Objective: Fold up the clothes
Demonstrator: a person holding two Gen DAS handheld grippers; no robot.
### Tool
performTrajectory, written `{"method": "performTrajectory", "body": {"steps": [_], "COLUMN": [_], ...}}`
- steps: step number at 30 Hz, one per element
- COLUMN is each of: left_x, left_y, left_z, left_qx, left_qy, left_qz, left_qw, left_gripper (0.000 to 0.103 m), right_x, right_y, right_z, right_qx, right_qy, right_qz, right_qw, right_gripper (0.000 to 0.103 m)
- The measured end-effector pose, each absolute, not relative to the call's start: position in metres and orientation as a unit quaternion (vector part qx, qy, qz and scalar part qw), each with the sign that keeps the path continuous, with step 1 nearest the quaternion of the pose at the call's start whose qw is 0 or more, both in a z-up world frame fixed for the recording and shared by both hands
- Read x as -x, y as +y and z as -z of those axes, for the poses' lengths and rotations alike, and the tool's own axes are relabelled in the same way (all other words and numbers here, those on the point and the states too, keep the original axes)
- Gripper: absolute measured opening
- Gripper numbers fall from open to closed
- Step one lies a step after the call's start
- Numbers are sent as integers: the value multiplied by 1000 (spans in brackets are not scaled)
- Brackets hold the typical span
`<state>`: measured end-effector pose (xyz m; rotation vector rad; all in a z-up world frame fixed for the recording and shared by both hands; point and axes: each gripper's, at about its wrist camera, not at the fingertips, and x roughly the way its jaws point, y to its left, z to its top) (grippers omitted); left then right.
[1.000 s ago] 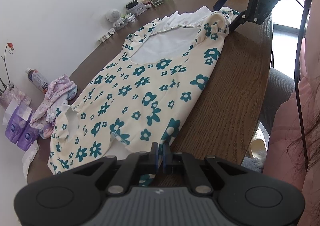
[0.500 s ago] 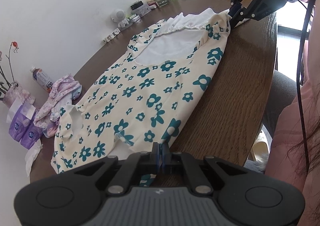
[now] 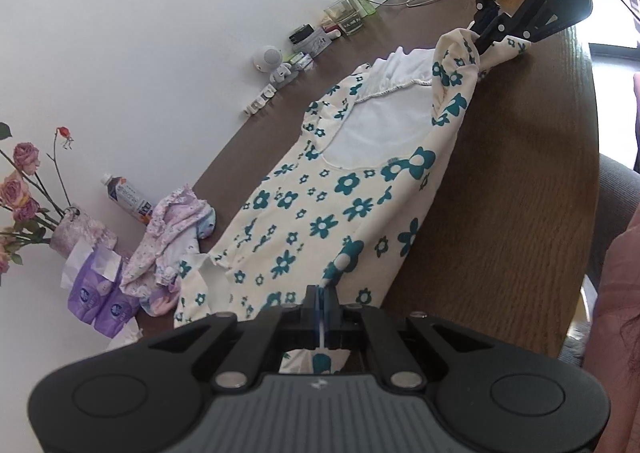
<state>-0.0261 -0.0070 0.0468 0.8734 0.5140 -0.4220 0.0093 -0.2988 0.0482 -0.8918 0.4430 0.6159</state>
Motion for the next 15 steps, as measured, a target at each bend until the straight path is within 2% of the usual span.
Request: {"method": "performTrajectory", "body": {"steps": [9,15], "left_x": [-21,-53], "left_y": [-13,-12], "left_z": [-42,-25], "left_qx": [-439,-437], "left_qy": [222,239], "left_qz": [176,172], "left_qw": [852,850], "left_gripper": [1,1], "right_x": [-44,-74], "right_y": [-283,-274], "right_z": [-45,-37], "right_qx": [470,477], "right_qy": [188,194], "right_qz": [-272,-273], "right_qw": [818,813], "right_gripper": [6,6]}}
